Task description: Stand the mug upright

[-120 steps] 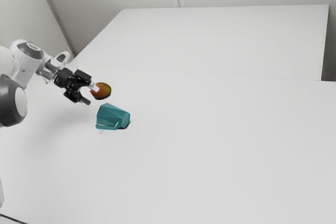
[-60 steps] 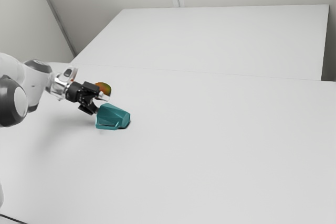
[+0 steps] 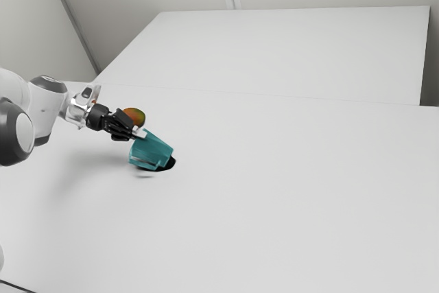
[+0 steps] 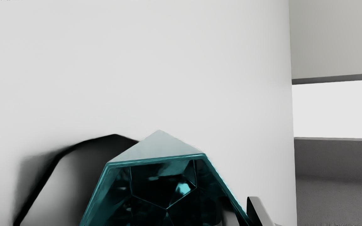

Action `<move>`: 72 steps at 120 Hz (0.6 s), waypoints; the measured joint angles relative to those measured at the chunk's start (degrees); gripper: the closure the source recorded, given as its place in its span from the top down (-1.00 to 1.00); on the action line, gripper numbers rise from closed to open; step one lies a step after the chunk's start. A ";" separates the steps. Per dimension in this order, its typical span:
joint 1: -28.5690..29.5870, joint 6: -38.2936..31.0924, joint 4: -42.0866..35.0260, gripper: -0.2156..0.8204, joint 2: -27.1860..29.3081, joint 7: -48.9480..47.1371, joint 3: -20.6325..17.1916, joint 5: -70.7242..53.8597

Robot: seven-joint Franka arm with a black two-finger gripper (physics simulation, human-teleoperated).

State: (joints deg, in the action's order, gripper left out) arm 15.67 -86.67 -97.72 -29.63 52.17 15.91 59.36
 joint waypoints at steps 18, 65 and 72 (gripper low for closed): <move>-0.56 -0.16 -0.14 -0.89 2.07 0.41 0.07 -0.58; -10.61 -9.87 0.46 -0.93 16.53 -10.72 -8.13 -35.97; -11.14 -12.58 0.38 -0.93 16.77 -13.51 -11.25 -42.67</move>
State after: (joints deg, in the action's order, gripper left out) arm 4.54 -99.25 -97.35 -12.85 38.65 4.66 16.69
